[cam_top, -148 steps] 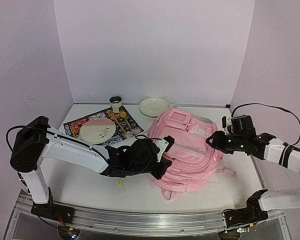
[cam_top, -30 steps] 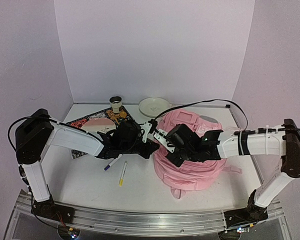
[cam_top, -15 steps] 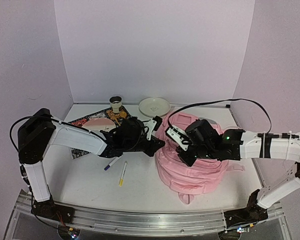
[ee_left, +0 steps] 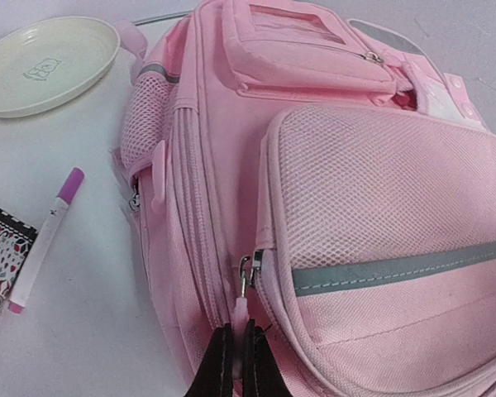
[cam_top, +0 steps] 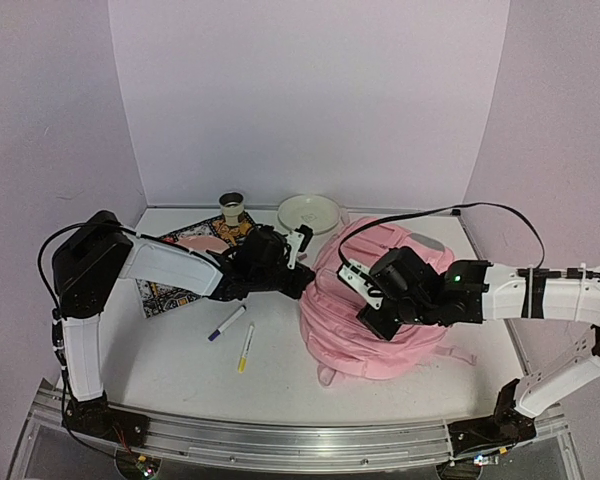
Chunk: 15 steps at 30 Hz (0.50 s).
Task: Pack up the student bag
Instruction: Unzip the upper front pocket of the student bag.
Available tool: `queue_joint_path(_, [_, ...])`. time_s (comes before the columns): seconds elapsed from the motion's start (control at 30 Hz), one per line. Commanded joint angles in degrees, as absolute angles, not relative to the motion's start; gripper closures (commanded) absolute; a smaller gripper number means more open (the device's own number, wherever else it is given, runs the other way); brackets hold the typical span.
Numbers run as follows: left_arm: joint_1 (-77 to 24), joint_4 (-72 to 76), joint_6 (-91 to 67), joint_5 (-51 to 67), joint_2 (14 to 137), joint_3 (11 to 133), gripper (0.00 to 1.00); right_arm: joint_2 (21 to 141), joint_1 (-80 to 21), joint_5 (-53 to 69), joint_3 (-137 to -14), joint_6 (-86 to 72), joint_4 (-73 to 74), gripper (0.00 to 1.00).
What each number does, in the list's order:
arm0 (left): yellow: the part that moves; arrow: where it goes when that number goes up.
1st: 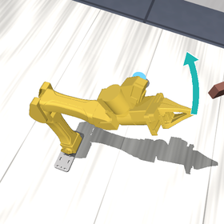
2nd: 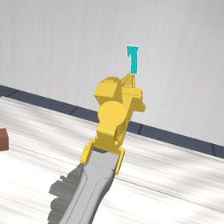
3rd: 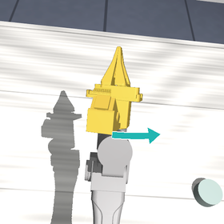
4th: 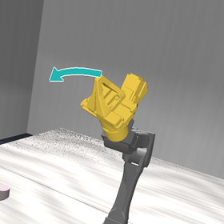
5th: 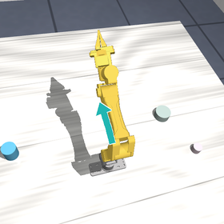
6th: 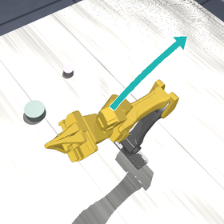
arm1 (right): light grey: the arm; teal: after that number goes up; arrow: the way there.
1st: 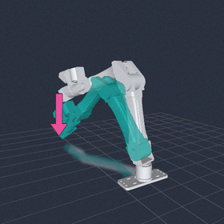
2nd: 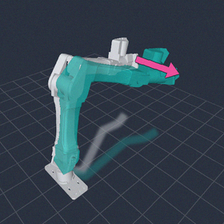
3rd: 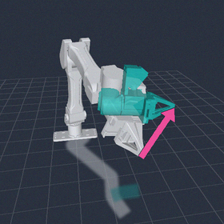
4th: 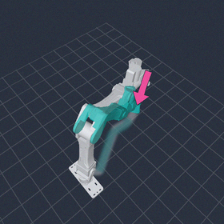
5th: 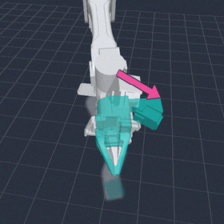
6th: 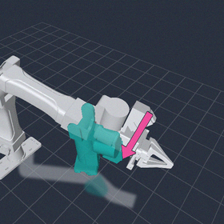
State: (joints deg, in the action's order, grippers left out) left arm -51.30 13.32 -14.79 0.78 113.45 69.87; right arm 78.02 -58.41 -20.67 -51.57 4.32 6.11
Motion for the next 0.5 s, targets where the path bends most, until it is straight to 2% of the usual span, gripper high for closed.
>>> queue_joint_path(0.0, [-50.4, 9.6, -14.8, -2.0, 112.8, 68.7, 0.96, 78.7, -58.3, -26.1, -53.2, 3.6, 10.8, 0.41])
queue_joint_path(0.2, [-50.4, 9.7, -14.7, -0.2, 112.3, 68.8, 0.95, 81.0, -58.3, -32.5, -53.3, 3.2, 11.2, 0.35])
queue_joint_path(0.47, [-52.2, 9.8, -14.2, 1.9, 112.3, 69.0, 0.94, 80.9, -58.3, -40.0, -56.1, 2.2, 11.2, 0.37])
